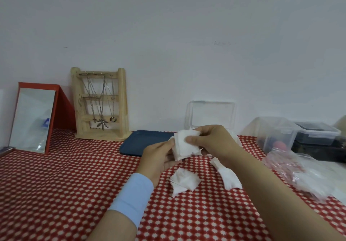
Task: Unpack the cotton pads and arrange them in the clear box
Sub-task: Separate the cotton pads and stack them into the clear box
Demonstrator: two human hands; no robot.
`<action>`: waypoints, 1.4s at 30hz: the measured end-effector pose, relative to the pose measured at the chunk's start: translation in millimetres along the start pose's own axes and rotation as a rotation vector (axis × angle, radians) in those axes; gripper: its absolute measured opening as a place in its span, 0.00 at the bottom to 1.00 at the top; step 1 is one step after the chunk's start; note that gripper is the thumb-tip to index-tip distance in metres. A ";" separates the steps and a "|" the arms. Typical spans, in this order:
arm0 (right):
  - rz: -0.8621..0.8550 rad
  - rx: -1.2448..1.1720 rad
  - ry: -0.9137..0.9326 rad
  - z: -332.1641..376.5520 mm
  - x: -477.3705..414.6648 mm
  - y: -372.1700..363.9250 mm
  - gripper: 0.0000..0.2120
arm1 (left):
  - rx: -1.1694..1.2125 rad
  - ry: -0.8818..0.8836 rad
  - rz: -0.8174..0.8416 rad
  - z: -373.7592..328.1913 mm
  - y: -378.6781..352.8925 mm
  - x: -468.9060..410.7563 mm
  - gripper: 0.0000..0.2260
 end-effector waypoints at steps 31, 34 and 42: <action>-0.285 0.456 0.189 6.1 4.4 -3.5 0.05 | 0.005 0.030 -0.017 1.8 -4.3 3.6 0.07; -0.151 0.431 0.146 7.6 7.0 -10.4 0.12 | -0.017 -0.005 0.013 1.1 -3.8 3.5 0.08; -0.076 0.401 -0.006 -1.6 -0.9 -5.0 0.13 | -0.140 -0.048 0.035 3.1 -3.4 -0.2 0.09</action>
Point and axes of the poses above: each hand's wrist, its own x-axis away from the middle knuckle, its own y-axis out of the back of the hand, z = x × y, the point moved 2 cm from there along -x, towards the middle knuckle, and after that the axes turned 2 degrees about x, right-handed, at the moved point
